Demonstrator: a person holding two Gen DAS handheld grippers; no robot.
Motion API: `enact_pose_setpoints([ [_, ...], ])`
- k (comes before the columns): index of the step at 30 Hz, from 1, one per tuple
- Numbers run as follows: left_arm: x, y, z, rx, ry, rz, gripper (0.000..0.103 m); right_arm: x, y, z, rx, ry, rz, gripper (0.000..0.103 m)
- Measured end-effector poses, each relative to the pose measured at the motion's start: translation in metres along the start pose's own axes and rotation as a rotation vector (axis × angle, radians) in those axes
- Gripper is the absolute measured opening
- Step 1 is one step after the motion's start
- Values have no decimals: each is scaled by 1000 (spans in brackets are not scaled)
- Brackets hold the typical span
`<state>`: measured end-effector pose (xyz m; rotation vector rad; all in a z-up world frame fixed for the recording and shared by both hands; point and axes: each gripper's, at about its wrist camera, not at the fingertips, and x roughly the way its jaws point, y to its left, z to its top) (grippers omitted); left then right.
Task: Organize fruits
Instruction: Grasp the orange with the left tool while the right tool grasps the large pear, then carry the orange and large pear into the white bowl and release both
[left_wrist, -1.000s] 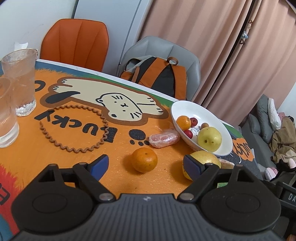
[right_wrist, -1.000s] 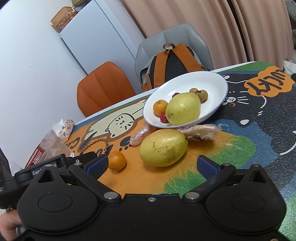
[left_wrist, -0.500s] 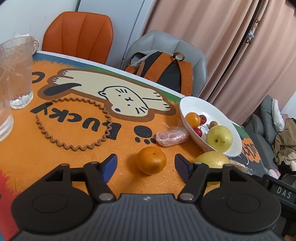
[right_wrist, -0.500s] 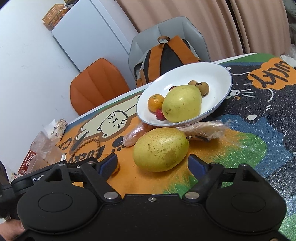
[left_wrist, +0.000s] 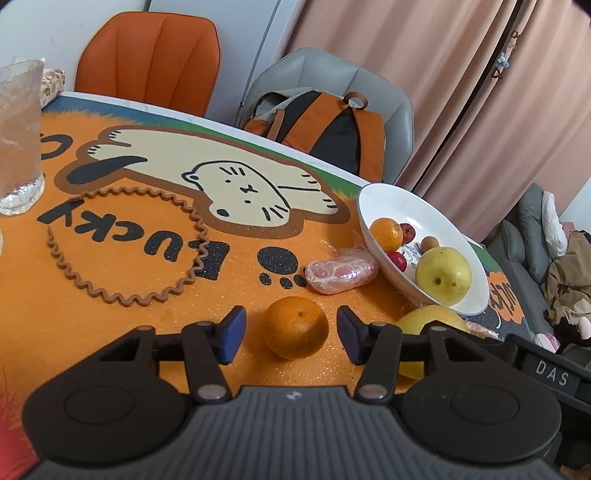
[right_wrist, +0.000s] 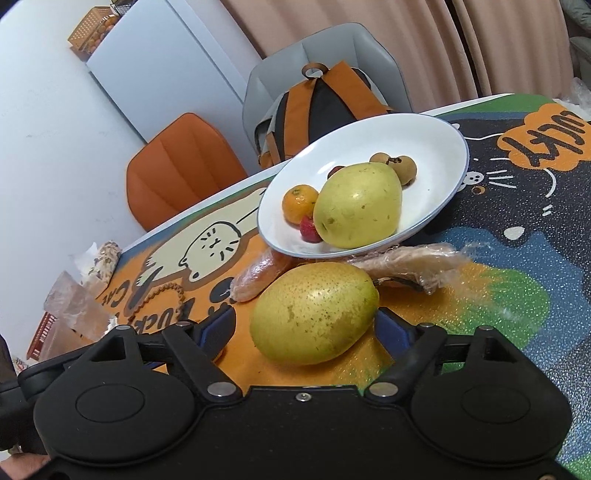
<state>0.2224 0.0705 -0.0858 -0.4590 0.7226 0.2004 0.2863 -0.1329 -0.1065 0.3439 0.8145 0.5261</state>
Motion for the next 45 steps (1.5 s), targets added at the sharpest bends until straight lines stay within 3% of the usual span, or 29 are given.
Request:
enact_pose_setpoints([
  [11, 15, -5, -2, 2, 23, -5, 43, 16, 1, 0, 11, 29, -11, 82],
  [15, 17, -4, -4, -2, 18, -12, 41, 16, 1, -1, -4, 17, -25, 75],
  [45, -22, -34, 2, 44, -48, -42, 39, -43, -9, 4, -32, -71, 40, 73],
])
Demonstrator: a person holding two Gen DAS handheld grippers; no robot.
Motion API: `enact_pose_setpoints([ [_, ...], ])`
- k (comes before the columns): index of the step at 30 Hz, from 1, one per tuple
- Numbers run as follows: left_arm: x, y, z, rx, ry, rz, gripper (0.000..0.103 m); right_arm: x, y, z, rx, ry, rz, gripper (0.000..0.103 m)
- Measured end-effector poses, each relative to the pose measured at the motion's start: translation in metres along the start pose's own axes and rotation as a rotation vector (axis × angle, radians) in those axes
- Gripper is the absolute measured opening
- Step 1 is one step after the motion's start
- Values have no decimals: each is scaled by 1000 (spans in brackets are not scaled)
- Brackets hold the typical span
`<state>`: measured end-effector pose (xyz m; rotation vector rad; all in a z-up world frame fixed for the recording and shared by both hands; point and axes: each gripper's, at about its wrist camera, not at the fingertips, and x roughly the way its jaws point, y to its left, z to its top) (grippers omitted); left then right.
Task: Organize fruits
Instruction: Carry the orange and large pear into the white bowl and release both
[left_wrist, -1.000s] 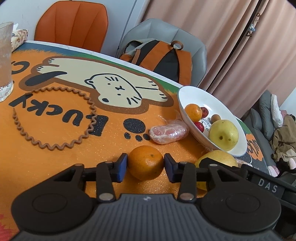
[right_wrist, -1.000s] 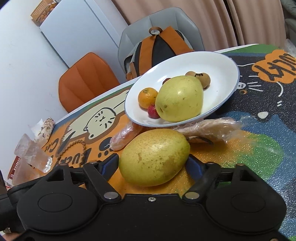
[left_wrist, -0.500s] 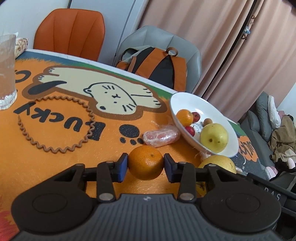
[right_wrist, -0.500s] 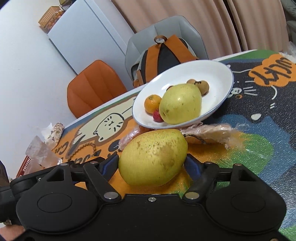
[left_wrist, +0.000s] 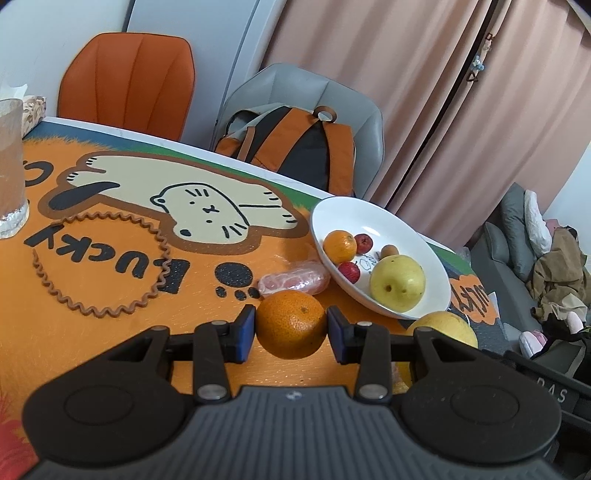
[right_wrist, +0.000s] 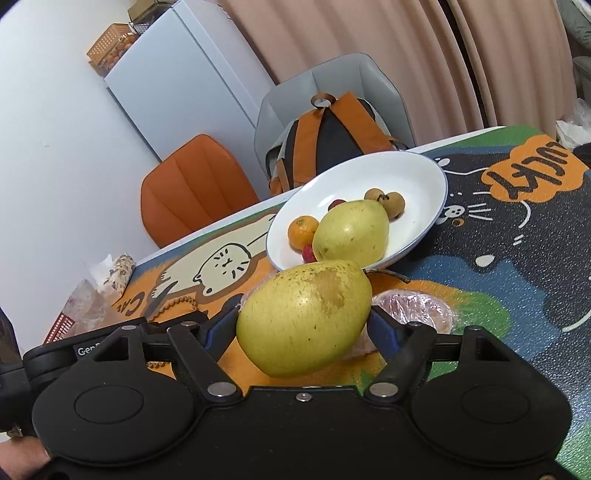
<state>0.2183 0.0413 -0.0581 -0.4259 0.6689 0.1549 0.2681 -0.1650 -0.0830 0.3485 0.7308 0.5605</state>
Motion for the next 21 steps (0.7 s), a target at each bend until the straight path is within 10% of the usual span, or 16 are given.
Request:
enact_pose_setpoints([
  [21, 5, -15, 19, 23, -16, -17, 40, -9, -29, 34, 8, -57, -55, 73],
])
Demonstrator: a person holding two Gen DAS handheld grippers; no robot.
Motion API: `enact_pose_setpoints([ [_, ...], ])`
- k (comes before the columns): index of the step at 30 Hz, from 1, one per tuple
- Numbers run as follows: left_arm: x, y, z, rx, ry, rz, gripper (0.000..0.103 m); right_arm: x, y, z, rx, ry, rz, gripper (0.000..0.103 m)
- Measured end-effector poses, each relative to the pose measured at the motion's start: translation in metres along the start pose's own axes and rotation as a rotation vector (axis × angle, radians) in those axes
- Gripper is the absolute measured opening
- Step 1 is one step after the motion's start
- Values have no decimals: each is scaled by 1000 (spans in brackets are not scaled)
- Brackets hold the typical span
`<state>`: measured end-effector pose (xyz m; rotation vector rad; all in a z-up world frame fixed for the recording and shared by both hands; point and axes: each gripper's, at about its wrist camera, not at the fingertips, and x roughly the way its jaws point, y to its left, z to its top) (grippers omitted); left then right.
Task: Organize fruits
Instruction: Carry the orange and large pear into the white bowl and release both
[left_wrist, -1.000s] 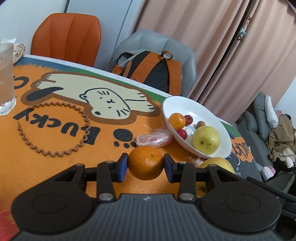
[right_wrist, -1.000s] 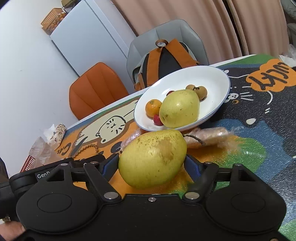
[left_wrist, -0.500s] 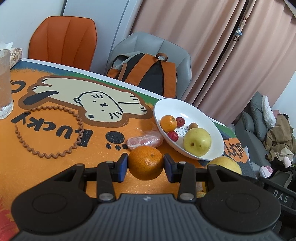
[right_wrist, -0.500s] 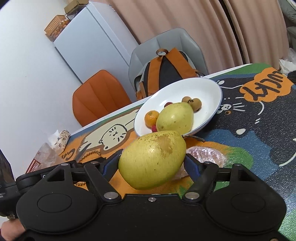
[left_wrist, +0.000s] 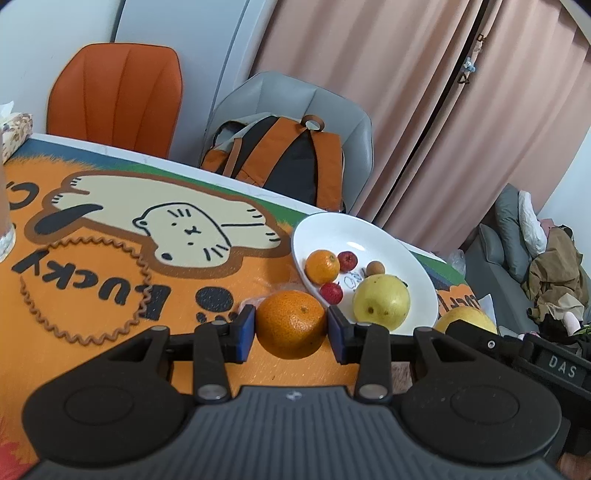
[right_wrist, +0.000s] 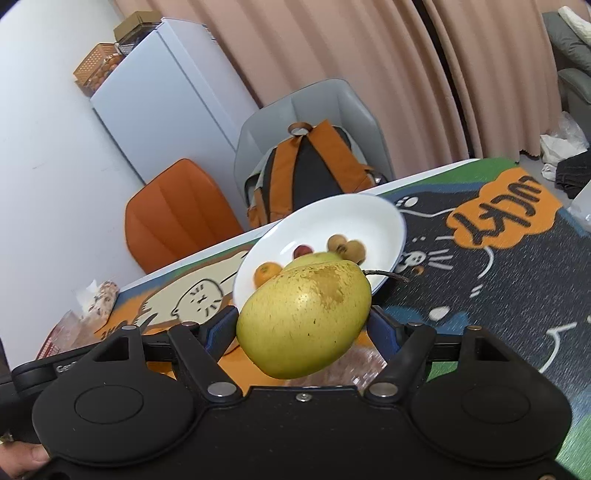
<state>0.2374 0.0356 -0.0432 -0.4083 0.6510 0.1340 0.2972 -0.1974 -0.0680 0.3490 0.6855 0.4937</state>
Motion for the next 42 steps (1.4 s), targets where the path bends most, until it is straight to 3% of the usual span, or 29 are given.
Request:
enact_pose_setpoints([
  [14, 28, -17, 17, 33, 6, -19, 40, 30, -22, 38, -25, -31, -74, 73],
  [26, 56, -27, 31, 57, 27, -9, 40, 71, -26, 45, -44, 59, -95, 73],
  [32, 64, -30, 38, 69, 30, 3, 40, 66, -29, 48, -39, 33, -55, 73],
  [38, 68, -40, 45, 84, 21, 8, 40, 60, -34, 49, -33, 31, -24, 59],
  [42, 71, -47, 49, 100, 15, 12, 40, 56, -42, 47, -8, 25, -9, 59],
])
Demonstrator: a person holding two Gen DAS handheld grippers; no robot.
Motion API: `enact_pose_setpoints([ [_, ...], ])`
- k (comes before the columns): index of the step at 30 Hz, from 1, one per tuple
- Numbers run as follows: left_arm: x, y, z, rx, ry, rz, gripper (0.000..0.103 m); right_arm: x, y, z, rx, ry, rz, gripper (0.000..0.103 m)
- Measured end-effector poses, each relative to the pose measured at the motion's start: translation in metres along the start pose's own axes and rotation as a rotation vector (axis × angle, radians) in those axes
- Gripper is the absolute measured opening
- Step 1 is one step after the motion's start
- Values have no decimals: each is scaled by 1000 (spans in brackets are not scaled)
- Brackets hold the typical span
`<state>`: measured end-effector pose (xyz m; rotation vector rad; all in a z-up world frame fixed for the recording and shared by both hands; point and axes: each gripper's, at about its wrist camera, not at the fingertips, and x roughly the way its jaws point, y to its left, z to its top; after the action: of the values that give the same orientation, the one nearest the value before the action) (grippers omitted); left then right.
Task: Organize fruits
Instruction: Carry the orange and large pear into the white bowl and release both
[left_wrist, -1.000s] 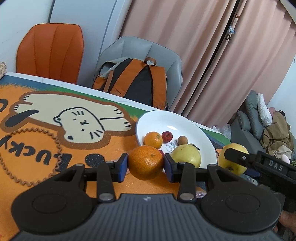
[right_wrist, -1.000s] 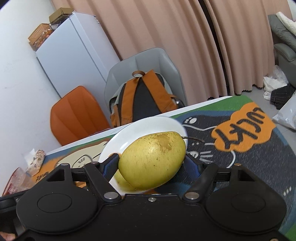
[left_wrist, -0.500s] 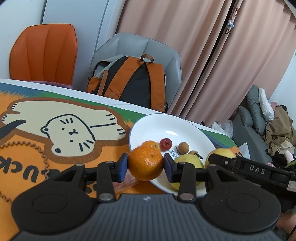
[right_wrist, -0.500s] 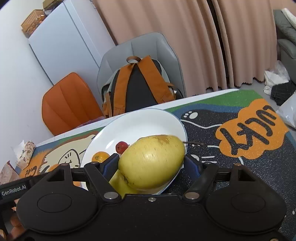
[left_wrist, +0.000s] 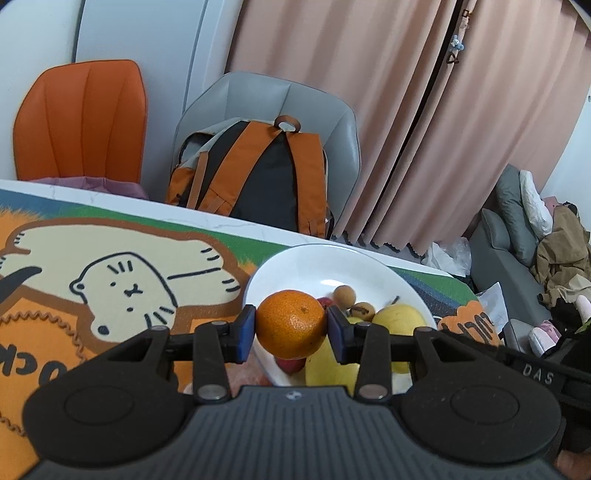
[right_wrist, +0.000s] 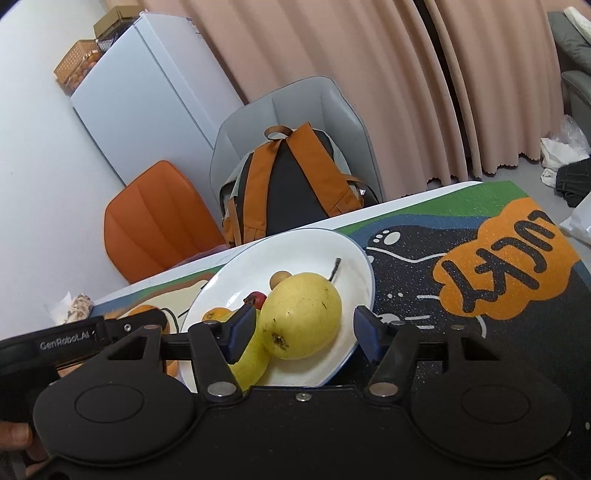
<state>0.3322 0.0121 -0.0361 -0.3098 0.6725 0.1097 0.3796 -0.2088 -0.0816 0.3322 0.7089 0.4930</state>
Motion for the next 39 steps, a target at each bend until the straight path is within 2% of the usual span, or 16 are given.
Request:
enact_pose_setpoints([
  [18, 46, -29, 12, 55, 34, -8, 40, -13, -26, -12, 61, -11, 54, 60],
  [19, 45, -28, 12, 58, 23, -7, 43, -13, -26, -12, 62, -14, 60, 60],
  [29, 23, -16, 5, 21, 0, 8, 49, -24, -20, -18, 37, -30, 94, 69],
  [35, 2, -9, -10, 9, 2, 26, 58, -35, -13, -18, 20, -39, 117, 74],
  [39, -14, -7, -17, 1, -8, 53, 67, -44, -7, -16, 10, -57, 121, 79],
])
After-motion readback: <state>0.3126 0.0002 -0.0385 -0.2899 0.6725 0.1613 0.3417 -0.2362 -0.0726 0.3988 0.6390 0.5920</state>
